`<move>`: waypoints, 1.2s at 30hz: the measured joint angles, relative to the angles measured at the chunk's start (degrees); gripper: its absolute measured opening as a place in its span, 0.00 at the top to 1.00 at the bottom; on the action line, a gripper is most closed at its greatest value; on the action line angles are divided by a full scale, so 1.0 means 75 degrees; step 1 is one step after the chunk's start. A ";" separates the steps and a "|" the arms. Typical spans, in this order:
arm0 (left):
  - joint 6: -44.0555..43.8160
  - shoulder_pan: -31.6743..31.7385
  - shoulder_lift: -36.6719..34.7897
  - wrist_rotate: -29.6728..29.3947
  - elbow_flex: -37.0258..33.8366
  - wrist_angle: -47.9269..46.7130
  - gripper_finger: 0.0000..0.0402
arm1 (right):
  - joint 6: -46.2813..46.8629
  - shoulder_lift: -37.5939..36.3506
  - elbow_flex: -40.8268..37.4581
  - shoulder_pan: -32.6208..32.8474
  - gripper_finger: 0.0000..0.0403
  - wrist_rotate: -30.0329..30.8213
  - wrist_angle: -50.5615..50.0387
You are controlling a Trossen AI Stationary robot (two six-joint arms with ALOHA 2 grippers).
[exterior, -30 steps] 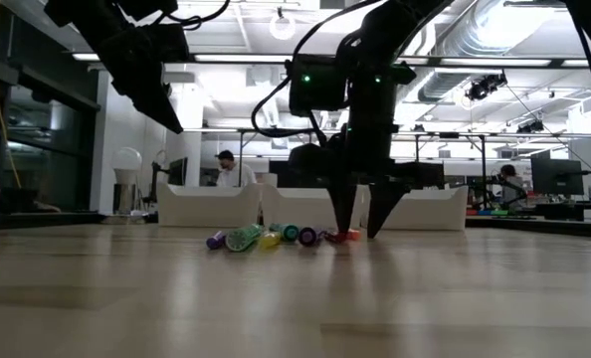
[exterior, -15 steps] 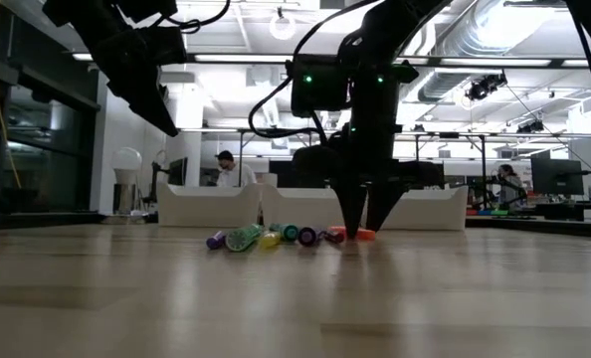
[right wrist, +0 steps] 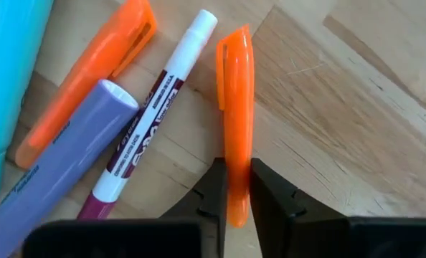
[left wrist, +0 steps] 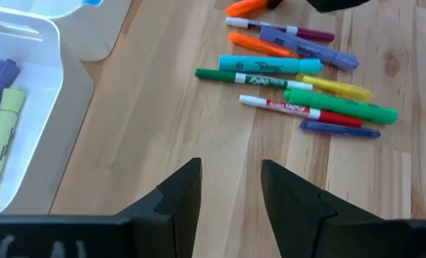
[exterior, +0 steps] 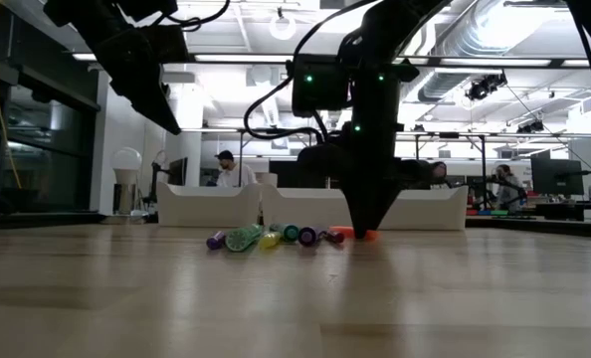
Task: Pick & Place Markers
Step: Put the right orange pen into the middle white bin
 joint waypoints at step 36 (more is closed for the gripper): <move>-0.1099 0.0003 0.0003 -0.0082 0.0000 0.1500 0.64 | -0.2573 -0.1600 -0.0044 -0.0975 0.94 -0.0432 -0.1142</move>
